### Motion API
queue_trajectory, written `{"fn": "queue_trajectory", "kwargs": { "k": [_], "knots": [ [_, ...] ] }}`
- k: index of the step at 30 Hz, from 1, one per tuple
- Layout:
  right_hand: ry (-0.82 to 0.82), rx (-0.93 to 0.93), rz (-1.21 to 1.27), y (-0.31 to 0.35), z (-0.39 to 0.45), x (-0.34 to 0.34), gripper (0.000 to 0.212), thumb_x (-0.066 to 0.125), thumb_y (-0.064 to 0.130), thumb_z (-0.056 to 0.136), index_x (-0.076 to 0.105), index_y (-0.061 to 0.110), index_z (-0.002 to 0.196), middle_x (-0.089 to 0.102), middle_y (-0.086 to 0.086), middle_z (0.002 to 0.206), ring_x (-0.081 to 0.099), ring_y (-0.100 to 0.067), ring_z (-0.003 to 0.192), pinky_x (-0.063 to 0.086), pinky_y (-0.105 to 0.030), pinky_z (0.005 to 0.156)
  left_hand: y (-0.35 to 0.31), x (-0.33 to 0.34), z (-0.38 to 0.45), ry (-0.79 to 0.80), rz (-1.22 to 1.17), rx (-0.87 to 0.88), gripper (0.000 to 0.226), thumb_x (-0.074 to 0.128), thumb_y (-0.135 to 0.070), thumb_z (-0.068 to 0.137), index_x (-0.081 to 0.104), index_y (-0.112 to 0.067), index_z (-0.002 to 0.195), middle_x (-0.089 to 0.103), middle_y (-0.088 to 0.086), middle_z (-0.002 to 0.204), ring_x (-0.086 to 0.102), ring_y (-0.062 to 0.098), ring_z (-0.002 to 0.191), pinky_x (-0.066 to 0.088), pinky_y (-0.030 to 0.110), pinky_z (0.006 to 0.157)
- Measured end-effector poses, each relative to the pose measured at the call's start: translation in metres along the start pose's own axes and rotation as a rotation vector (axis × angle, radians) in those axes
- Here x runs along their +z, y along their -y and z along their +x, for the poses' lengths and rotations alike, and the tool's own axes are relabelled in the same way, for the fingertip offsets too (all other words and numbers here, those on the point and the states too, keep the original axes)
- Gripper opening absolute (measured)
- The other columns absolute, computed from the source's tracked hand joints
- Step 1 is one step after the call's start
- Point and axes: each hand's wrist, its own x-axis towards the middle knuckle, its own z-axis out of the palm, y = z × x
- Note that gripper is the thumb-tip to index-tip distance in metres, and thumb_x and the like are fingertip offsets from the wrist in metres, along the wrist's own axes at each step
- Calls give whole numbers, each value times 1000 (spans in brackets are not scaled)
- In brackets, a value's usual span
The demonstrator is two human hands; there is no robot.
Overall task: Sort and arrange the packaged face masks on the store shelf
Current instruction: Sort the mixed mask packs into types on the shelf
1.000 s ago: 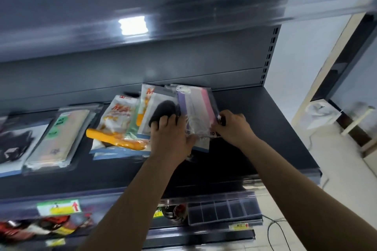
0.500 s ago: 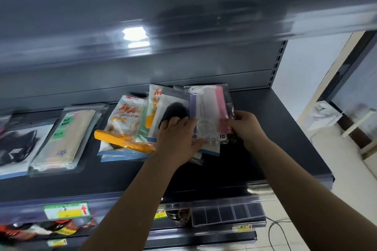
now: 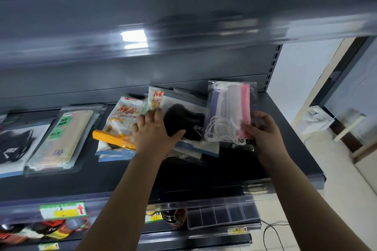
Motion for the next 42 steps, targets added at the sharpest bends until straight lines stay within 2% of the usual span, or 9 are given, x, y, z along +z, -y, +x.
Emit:
{"fn": "queue_trajectory", "kwargs": {
  "k": [11, 22, 25, 29, 31, 33, 35, 39, 42],
  "knots": [
    [15, 1, 55, 9, -23, -11, 26, 65, 0, 82, 53, 20, 95, 66, -11, 93, 67, -18, 63, 53, -25, 49, -1, 4, -2, 23, -118, -112, 96, 70, -57, 72, 24, -15, 145, 42, 15, 139, 36, 36, 130, 30, 45, 108],
    [54, 4, 61, 9, -32, -20, 29, 68, 6, 77, 54, 21, 97, 67, -12, 95, 68, -22, 69, 56, -31, 57, 4, -1, -25, -225, -591, -99, 73, 83, -24, 68, 45, -5, 128, 57, 14, 115, 55, 32, 105, 46, 40, 81],
    [88, -12, 74, 9, -35, -18, 41, 77, 17, 64, 56, 22, 99, 66, -16, 101, 69, -25, 75, 58, -32, 58, 13, -3, -38, -279, -835, -150, 63, 82, -13, 69, 47, -8, 121, 59, 3, 106, 56, 21, 95, 49, 31, 75],
    [121, -21, 111, 6, -36, -15, 40, 68, 8, 75, 52, 19, 110, 63, -20, 108, 66, -35, 93, 59, -42, 71, 18, -7, -60, -345, -1028, -262, 58, 79, -3, 71, 44, -8, 118, 53, -2, 106, 56, 11, 83, 44, 9, 54],
    [159, -31, 111, 5, -36, -10, 51, 70, 13, 70, 51, 16, 117, 63, -20, 107, 65, -35, 95, 59, -42, 73, 24, -3, -68, -388, -1097, -280, 59, 78, -3, 71, 45, -11, 119, 55, -3, 112, 58, 12, 91, 48, 11, 69],
    [204, -44, 94, 4, -35, -3, 47, 65, 4, 78, 49, 15, 120, 64, -16, 103, 66, -29, 90, 59, -33, 66, 33, 1, -76, -414, -1149, -299, 54, 78, -4, 72, 47, -20, 113, 60, 2, 114, 60, 17, 100, 50, 28, 85],
    [238, -58, 80, 2, -35, 4, 43, 58, -5, 84, 48, 13, 121, 66, -12, 99, 67, -23, 82, 57, -27, 61, 41, 1, -85, -438, -1209, -300, 50, 76, -1, 73, 48, -23, 108, 61, 7, 112, 63, 18, 94, 54, 26, 74],
    [286, -45, 88, -3, -42, 16, 43, 57, -7, 84, 49, 14, 121, 70, -3, 87, 68, -13, 66, 55, -23, 57, 57, -2, -103, -460, -1280, -295, 50, 70, 6, 76, 45, -8, 117, 60, 13, 112, 63, 3, 71, 52, 16, 53],
    [326, -28, 93, -4, -54, 26, 47, 65, 2, 77, 50, 16, 119, 69, -3, 89, 68, -10, 68, 55, -22, 56, 73, -3, -117, -477, -1290, -305, 51, 70, 7, 77, 45, -7, 120, 58, 21, 114, 59, 14, 62, 51, 22, 45]
  ]
}}
